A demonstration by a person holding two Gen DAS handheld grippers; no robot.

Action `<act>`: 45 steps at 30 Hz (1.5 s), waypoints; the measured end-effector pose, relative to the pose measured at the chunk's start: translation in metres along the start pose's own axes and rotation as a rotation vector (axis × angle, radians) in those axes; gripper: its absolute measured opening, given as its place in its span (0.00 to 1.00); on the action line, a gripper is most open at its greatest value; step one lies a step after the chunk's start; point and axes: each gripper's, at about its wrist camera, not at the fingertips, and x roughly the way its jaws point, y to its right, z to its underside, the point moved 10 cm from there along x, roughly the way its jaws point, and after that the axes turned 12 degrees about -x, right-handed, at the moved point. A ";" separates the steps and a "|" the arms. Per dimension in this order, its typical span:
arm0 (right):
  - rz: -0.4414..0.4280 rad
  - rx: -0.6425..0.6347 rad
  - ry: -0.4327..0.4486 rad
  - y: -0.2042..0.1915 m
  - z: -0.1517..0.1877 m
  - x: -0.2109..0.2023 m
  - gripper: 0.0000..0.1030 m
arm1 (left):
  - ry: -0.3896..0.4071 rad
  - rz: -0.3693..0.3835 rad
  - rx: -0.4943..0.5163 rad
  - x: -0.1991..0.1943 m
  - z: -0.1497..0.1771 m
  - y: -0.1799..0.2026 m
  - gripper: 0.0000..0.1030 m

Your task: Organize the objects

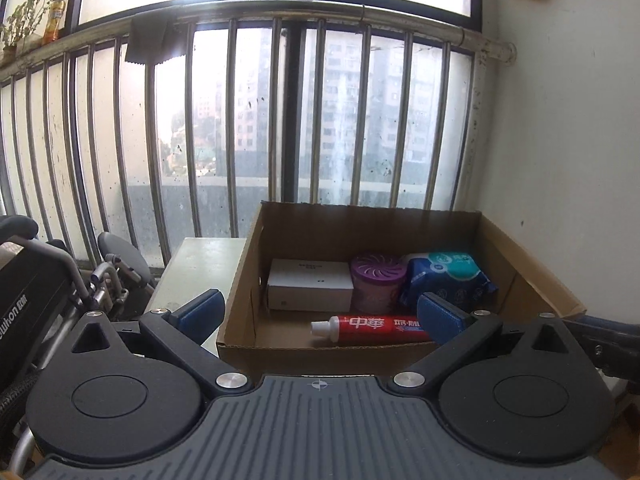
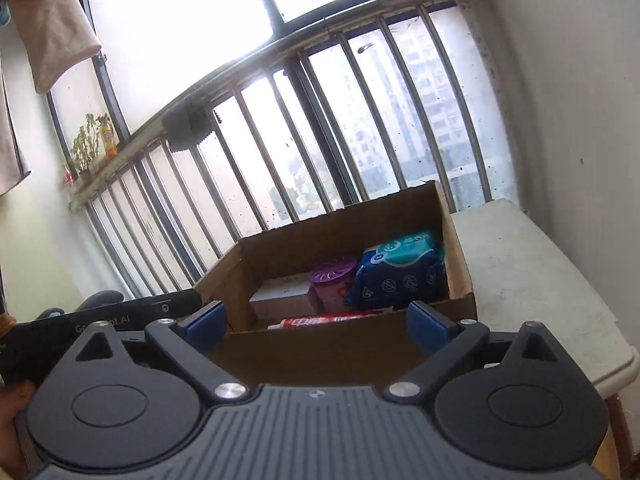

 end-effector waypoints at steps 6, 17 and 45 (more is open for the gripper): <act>0.128 -0.086 0.055 0.000 -0.013 -0.020 1.00 | 0.006 0.004 0.084 -0.015 0.008 0.013 1.00; 0.126 -0.101 0.067 -0.006 -0.005 -0.049 1.00 | 0.049 0.019 0.152 -0.036 0.009 0.029 1.00; 0.165 -0.118 0.047 0.002 -0.050 -0.037 1.00 | 0.032 -0.081 0.159 -0.015 -0.021 0.043 1.00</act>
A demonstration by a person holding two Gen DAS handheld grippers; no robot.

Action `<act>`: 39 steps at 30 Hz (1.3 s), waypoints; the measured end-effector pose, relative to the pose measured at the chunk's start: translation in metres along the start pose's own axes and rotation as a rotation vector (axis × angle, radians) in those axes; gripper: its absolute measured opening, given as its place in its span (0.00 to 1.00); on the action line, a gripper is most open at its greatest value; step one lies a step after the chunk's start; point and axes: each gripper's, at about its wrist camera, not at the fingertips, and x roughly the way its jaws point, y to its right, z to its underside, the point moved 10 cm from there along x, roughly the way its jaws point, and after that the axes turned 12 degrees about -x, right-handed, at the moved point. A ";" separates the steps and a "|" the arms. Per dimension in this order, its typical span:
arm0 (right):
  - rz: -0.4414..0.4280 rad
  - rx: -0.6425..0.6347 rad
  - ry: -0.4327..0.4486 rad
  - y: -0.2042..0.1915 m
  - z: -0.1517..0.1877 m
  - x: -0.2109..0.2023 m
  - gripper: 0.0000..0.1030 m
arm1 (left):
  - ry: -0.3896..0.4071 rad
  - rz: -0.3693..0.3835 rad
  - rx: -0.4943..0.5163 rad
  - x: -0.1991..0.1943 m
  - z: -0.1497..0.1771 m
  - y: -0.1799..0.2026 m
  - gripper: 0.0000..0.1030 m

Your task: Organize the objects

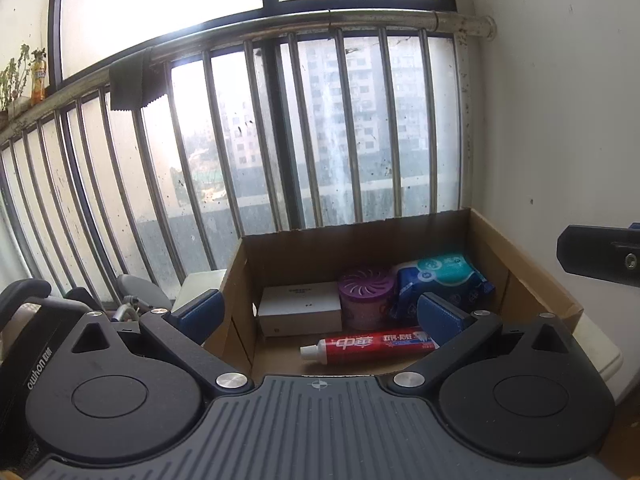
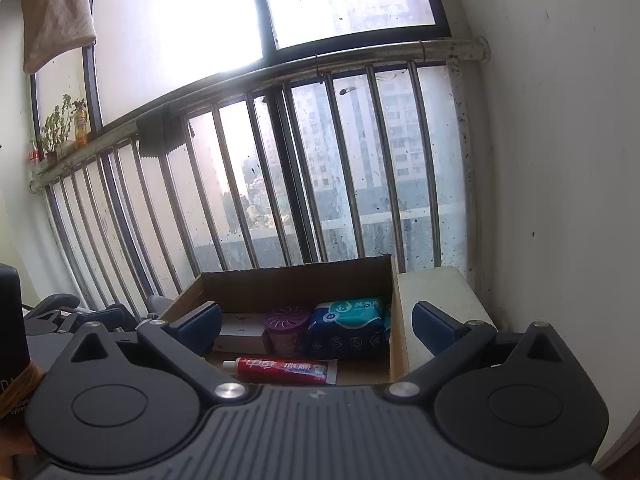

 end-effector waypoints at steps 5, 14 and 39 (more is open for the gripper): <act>-0.019 -0.007 0.002 -0.005 0.001 0.002 1.00 | 0.011 -0.046 0.010 0.001 0.001 -0.007 1.00; -0.059 0.032 0.018 0.000 0.005 -0.002 1.00 | 0.004 -0.033 -0.010 0.002 0.006 -0.016 1.00; -0.022 -0.002 -0.008 0.000 0.020 -0.005 1.00 | -0.033 -0.005 -0.005 0.007 0.023 -0.005 1.00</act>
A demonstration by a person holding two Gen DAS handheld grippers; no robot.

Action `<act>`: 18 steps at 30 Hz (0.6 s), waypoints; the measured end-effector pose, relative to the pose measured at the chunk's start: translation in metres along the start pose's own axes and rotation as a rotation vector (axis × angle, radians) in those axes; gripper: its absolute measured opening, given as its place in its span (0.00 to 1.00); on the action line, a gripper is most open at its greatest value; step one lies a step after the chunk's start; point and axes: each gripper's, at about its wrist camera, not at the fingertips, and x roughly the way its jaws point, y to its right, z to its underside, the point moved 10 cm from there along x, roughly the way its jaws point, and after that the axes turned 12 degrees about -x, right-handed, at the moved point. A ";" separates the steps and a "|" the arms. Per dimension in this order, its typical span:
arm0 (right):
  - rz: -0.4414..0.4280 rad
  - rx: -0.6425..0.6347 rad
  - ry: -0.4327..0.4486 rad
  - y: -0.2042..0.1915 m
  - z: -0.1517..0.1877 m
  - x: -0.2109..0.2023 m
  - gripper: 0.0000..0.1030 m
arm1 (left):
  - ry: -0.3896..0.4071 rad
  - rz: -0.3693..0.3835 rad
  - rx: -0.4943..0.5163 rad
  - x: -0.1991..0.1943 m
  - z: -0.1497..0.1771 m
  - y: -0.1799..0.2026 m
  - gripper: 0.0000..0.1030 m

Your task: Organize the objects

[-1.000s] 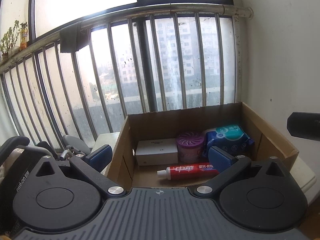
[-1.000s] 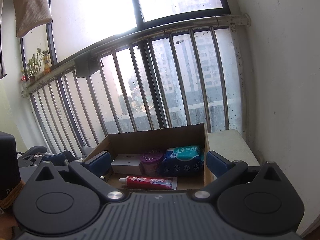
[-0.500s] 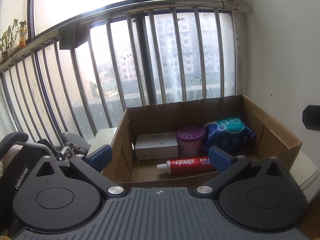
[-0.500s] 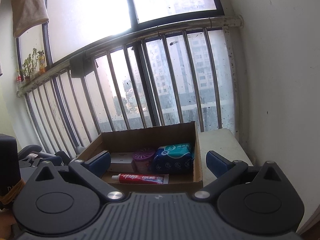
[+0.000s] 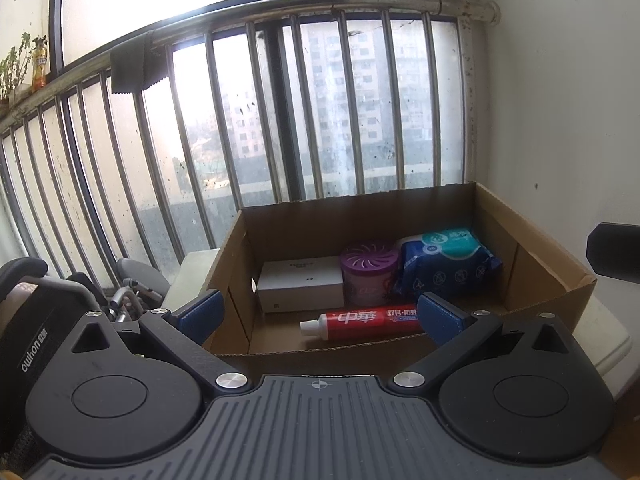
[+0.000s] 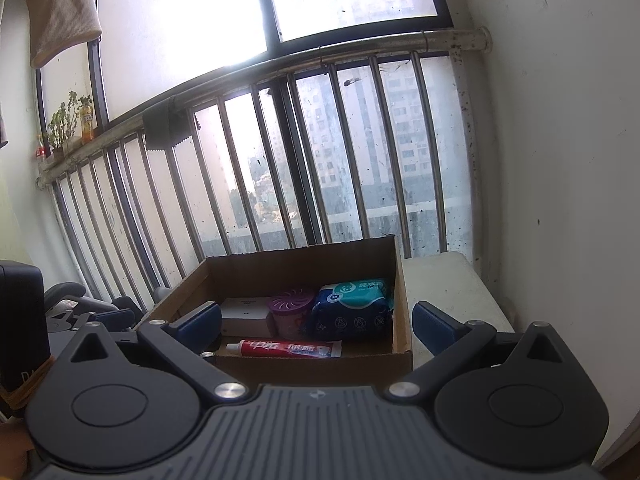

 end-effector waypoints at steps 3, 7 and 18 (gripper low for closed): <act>0.000 0.003 0.002 0.000 -0.001 -0.001 1.00 | 0.002 0.006 -0.001 -0.001 0.000 0.002 1.00; 0.000 0.009 0.009 0.001 -0.002 -0.002 1.00 | 0.006 0.013 -0.008 -0.003 -0.003 0.003 1.00; 0.030 -0.008 -0.004 0.003 0.001 -0.003 1.00 | 0.005 0.021 -0.006 -0.002 -0.003 0.008 1.00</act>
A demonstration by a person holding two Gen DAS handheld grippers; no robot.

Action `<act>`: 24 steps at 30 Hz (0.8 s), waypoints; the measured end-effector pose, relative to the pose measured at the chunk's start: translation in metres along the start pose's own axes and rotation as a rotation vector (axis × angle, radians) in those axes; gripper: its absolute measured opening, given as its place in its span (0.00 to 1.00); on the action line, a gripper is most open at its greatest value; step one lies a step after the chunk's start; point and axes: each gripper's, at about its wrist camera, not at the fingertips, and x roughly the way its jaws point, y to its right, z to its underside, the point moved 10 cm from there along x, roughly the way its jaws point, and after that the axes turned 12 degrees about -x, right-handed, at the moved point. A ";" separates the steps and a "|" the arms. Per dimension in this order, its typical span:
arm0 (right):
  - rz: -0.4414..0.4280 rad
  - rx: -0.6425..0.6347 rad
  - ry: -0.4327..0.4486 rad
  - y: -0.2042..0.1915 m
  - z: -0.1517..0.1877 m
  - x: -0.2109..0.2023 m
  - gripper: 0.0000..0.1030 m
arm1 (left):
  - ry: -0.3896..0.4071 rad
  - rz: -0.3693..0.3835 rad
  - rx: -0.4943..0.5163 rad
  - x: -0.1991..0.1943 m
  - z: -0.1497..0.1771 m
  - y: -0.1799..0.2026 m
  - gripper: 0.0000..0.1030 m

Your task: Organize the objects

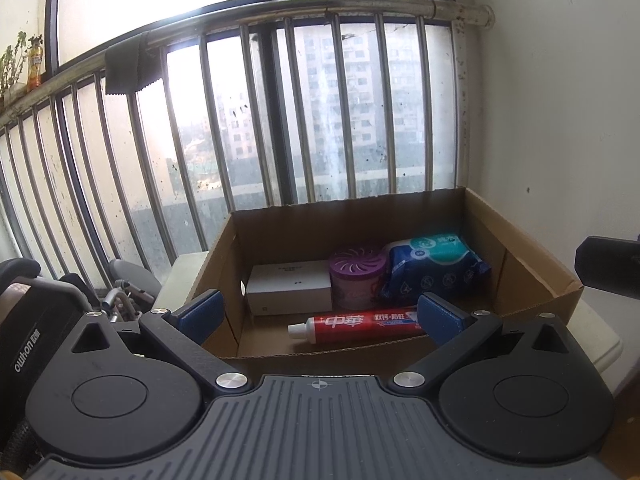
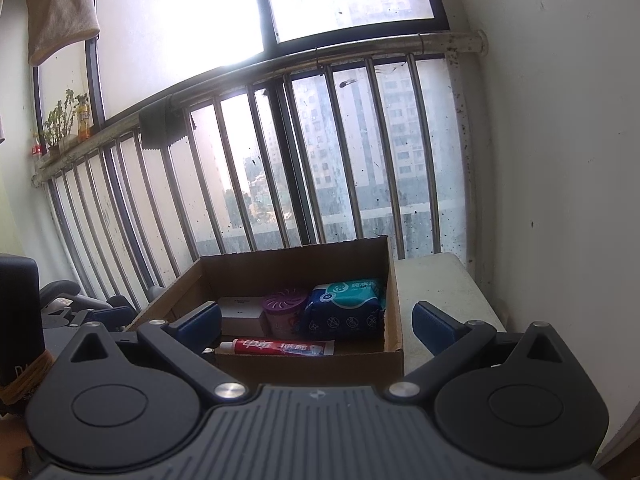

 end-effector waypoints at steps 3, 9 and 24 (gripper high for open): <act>0.014 -0.012 -0.005 0.001 0.000 0.001 1.00 | 0.007 0.003 0.001 -0.001 -0.002 0.001 1.00; 0.028 -0.012 -0.020 0.005 0.005 0.004 1.00 | -0.005 0.001 -0.002 0.001 0.001 0.001 1.00; 0.018 -0.030 0.023 0.001 -0.007 -0.006 1.00 | -0.010 0.023 -0.011 0.002 0.003 0.003 1.00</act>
